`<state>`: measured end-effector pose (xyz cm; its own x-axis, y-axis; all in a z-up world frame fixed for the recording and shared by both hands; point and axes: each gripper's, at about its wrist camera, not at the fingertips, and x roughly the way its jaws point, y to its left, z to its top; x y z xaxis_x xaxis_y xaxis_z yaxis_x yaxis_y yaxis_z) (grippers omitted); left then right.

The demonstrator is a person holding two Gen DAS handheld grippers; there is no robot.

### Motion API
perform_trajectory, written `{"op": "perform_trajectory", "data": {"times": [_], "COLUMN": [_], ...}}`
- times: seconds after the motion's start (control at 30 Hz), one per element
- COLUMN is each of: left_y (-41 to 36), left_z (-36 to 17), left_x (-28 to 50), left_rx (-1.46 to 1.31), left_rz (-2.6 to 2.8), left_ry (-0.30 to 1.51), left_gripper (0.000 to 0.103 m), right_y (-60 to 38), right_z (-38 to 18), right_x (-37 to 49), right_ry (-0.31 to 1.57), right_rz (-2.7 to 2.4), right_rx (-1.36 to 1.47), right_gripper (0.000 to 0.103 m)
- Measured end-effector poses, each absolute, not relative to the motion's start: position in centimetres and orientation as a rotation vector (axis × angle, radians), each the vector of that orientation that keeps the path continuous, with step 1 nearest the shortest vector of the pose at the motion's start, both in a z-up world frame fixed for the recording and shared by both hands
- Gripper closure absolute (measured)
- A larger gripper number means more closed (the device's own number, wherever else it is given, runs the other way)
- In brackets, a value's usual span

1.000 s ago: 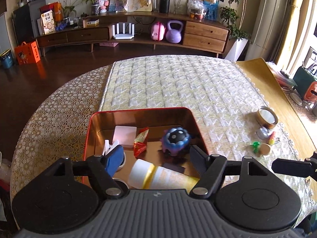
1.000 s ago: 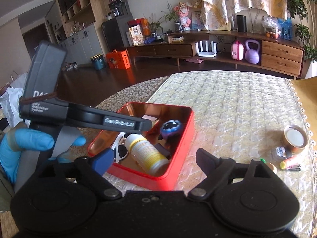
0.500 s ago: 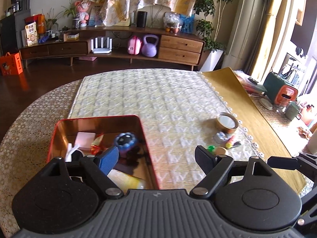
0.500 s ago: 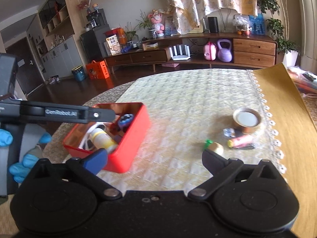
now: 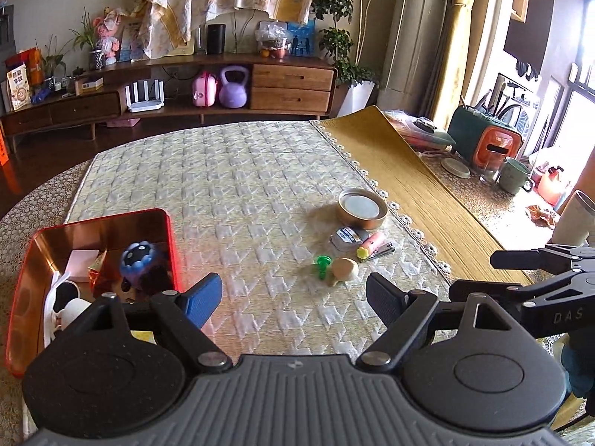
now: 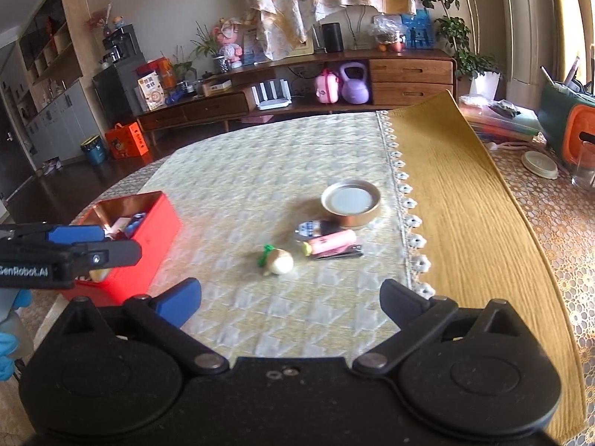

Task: Organize rigid objects
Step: 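Move both grippers back toward the beige ball and pink tube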

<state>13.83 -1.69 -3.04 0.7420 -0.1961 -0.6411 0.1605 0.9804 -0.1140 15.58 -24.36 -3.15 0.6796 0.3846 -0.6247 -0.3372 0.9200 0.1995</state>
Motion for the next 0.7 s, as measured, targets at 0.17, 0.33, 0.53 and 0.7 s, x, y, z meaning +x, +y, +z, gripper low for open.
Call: {"op": "perform_trajectory", "data": {"times": [0.17, 0.33, 0.53, 0.7], "left_y": [-3.6, -5.6, -7.2, -7.8], "left_z": [-4.2, -5.6, -7.5, -9.0], "left_x": [14.5, 15.6, 17.4, 19.2], "left_rx": [-0.043, -0.026, -0.018, -0.027], "left_rz": [-0.213, -0.260, -0.305, -0.303], "left_ry": [0.697, 0.724, 0.746, 0.766], "left_gripper": [0.018, 0.018, 0.018, 0.018], "right_y": [-25.2, -25.7, -25.4, -24.9], "right_z": [-4.1, -4.9, -6.0, -7.4], "right_x": [17.2, 19.6, 22.0, 24.1], "right_ry": [0.732, 0.745, 0.764, 0.790], "right_rz": [0.394, 0.400, 0.431, 0.432], "right_rx": [0.058, 0.056, 0.044, 0.046], "right_gripper": [0.001, 0.001, 0.001, 0.003]}}
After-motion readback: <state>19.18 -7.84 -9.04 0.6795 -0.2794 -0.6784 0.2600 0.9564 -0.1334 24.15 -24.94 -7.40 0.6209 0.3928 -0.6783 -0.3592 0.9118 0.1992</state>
